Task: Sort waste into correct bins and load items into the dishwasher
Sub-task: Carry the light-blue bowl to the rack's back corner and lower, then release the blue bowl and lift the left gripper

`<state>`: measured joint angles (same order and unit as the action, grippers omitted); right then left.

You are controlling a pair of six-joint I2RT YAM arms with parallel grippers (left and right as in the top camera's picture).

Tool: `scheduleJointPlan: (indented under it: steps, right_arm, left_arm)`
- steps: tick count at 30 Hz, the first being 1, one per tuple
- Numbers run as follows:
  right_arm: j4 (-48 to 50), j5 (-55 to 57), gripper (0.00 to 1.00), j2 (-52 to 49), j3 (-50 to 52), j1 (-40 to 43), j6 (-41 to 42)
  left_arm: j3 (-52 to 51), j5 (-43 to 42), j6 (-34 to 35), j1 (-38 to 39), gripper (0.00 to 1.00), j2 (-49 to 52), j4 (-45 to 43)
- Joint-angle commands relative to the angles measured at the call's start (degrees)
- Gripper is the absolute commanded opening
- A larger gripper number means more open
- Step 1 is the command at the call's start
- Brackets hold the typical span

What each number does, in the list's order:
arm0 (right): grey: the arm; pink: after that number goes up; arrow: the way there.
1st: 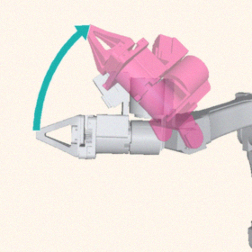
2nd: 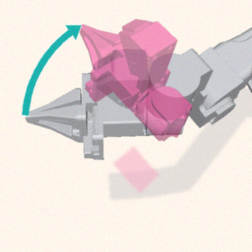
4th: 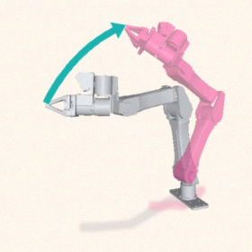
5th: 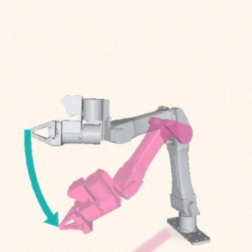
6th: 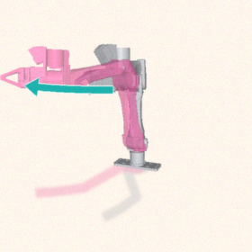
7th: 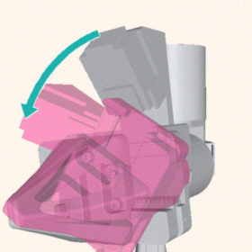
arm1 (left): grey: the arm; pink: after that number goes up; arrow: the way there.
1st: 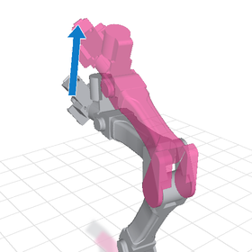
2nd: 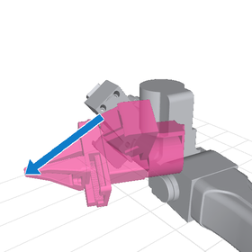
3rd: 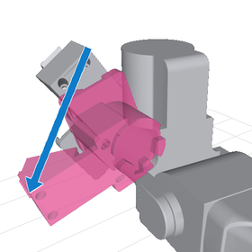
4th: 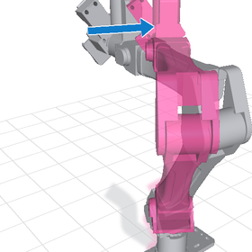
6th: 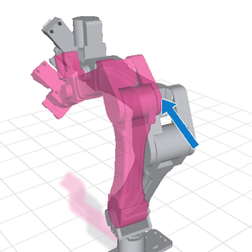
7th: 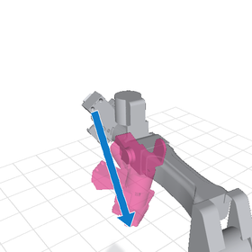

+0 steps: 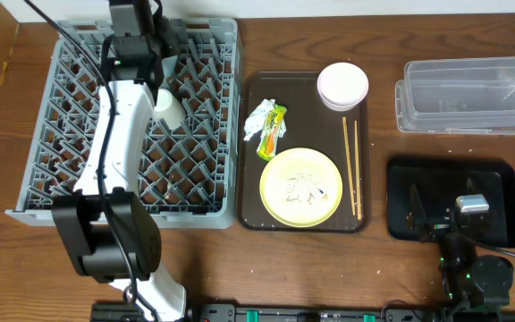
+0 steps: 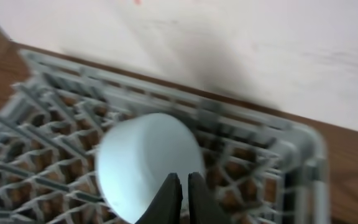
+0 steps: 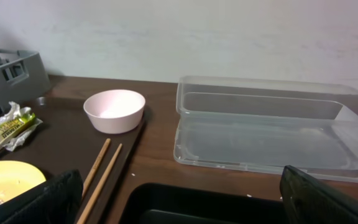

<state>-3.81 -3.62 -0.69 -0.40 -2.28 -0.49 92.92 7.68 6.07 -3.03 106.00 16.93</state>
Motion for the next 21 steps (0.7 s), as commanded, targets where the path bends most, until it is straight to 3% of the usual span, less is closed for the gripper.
scheduleJointPlan:
  steps: [1,8,13,16,21]
  right_arm:
    - [-0.2,0.2,0.99,0.3,0.1,-0.6,-0.4]
    - [-0.2,0.2,0.99,0.3,0.1,-0.6,-0.4]
    - [-0.2,0.2,0.99,0.3,0.1,-0.6,-0.4]
    - [-0.2,0.2,0.99,0.3,0.1,-0.6,-0.4]
    - [-0.2,0.2,0.99,0.3,0.1,-0.6,-0.4]
  left_arm:
    - [0.4,5.4,-2.5,-1.5,0.08,5.7,0.2]
    - [0.4,5.5,-2.4,-3.2,0.09,8.6,3.0]
    - [0.4,5.1,2.9,-3.2,0.10,0.2,2.6]
    - [0.4,0.8,4.3,-3.2,0.13,-6.6,2.0]
    - [0.3,0.9,4.3,-3.2,0.15,-5.9,2.7]
